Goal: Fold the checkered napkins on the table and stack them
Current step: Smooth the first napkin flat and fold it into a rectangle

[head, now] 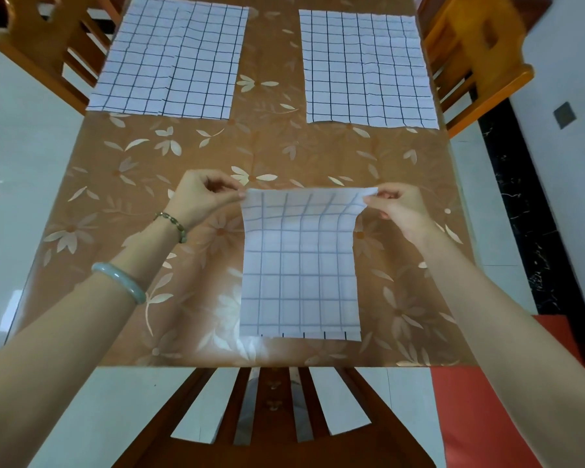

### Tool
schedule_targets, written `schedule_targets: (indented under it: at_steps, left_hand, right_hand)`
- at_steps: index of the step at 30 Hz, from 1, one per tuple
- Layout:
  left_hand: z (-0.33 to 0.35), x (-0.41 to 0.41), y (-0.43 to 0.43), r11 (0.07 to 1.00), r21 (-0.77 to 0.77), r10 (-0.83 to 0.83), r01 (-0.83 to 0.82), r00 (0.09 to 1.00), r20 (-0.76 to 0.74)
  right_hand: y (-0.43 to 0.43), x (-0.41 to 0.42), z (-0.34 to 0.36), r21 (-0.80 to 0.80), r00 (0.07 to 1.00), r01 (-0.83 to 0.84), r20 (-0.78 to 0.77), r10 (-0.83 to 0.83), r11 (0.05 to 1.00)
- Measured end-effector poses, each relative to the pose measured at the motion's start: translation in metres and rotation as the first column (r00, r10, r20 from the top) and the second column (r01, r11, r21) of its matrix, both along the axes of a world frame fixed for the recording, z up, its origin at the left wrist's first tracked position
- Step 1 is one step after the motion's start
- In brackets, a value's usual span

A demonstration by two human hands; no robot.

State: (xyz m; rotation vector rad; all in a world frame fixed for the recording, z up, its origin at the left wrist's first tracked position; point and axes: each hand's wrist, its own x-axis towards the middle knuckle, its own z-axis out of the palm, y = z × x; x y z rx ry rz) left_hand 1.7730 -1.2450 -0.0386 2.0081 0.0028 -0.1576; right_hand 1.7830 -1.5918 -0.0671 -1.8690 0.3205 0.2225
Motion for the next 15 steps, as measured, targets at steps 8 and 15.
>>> schedule_targets:
  at_steps: [8,15]
  left_hand:
    - [-0.004,-0.064,0.014,0.966,0.162,-0.201,0.201,0.979,-0.020]
    - [-0.028,-0.122,0.016,0.969,0.190,-0.136,0.158,0.983,-0.125]
  right_hand:
    - [-0.008,-0.083,-0.006,0.142,0.992,-0.040,-0.113,0.056,0.989]
    - [-0.001,-0.139,-0.020,0.238,0.962,0.032,-0.270,0.035,0.971]
